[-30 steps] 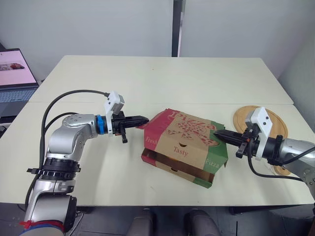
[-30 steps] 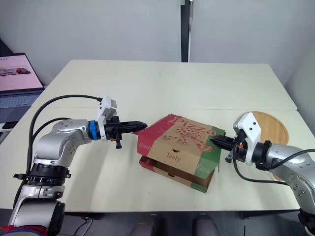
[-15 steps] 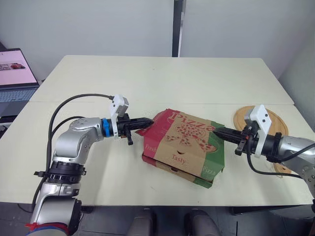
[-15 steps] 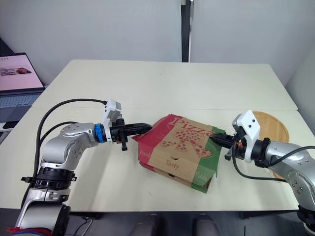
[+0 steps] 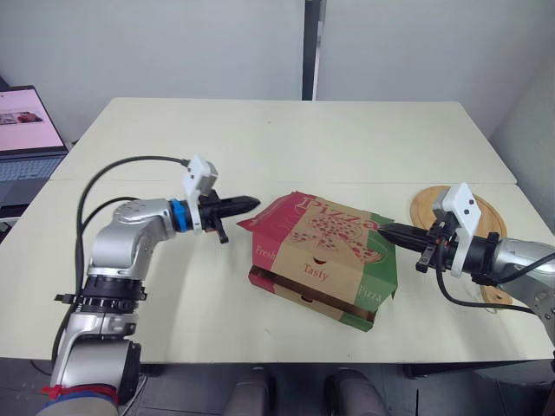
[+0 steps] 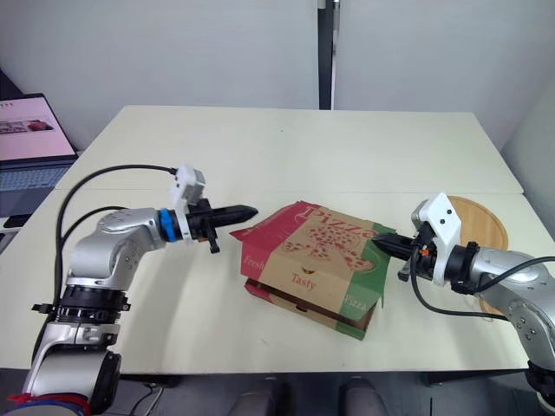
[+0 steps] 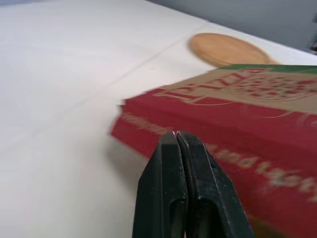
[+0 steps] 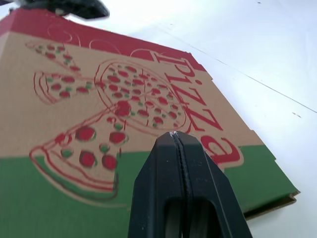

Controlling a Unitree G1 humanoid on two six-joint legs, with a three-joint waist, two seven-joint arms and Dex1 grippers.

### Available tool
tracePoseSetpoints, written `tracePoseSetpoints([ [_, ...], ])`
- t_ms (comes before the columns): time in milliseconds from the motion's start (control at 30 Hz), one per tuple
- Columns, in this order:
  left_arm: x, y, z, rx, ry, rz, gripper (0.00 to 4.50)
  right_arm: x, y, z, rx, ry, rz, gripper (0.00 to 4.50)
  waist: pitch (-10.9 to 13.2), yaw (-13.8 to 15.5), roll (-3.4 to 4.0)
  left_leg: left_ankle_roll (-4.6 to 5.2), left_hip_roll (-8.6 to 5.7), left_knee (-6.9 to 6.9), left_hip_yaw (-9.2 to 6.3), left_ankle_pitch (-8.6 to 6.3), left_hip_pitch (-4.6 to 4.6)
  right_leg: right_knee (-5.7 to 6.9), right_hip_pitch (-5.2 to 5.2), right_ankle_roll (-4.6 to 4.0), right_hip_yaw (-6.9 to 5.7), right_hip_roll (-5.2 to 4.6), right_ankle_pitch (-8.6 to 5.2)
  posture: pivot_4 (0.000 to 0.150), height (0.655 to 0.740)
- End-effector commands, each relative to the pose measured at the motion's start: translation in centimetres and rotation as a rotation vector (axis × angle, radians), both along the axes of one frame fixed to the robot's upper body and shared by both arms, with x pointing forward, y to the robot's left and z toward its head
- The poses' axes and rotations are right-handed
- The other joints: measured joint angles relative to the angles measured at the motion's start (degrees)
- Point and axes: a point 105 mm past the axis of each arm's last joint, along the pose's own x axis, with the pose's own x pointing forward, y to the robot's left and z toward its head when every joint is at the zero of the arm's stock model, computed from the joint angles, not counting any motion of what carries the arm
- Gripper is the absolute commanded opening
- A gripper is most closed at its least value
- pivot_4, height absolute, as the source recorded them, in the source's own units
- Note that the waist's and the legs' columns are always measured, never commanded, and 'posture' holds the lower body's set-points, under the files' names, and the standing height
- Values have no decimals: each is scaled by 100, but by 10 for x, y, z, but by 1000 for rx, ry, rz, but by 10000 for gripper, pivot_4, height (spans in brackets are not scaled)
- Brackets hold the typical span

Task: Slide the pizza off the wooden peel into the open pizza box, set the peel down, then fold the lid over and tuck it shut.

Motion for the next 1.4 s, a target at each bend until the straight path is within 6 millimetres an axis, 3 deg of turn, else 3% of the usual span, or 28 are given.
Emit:
tracePoseSetpoints([
  [33, -1, 1, 3, 88, -69, -36, 148, -5, 2, 13, -10, -60, 27, 0, 0, 0, 0, 0, 0, 0, 0, 0, 0, 0, 0, 0, 0, 0, 0, 1500, 7318],
  [333, -2, -17, -8, 120, -85, -97, 148, -1, -4, 21, -11, -81, 11, 0, 0, 1, 0, 0, 0, 1, 0, 0, -1, 1, 0, 0, 0, 0, 0, 1500, 7318],
  [600, -6, -20, -14, 116, -66, -107, 148, -2, -5, 23, -5, -84, 4, 0, 0, -2, 0, 0, 0, 1, 0, 0, 0, 2, 0, 0, 0, 0, 0, 1500, 7318],
  [767, -7, -16, -13, 100, -63, -89, 148, -3, -27, 21, -56, -71, -59, 0, 0, 1, 0, 0, 0, 1, 0, 0, 0, 2, 0, 0, 1, 0, 0, 1500, 7318],
  [933, -8, -21, -10, 73, -66, -98, 148, -16, -47, 3, -211, -24, -56, 0, 0, 17, -1, 1, 0, 2, 0, 0, -1, 0, 3, 0, -3, 0, 0, 1500, 7318],
  [1200, -10, -29, -8, 57, -77, -120, 148, -27, -39, -17, -278, -7, -3, 0, 0, -18, -1, 0, 3, 3, 3, 0, 4, 5, 5, 0, 1, 4, 0, 1500, 7318],
  [1400, 5, 0, 6, 63, -190, 7, 148, -29, -39, -22, -289, 1, -7, 0, 2, 8, -3, 0, 2, 4, 3, 0, 3, 2, 5, 1, 0, 2, 0, 1500, 7318],
])
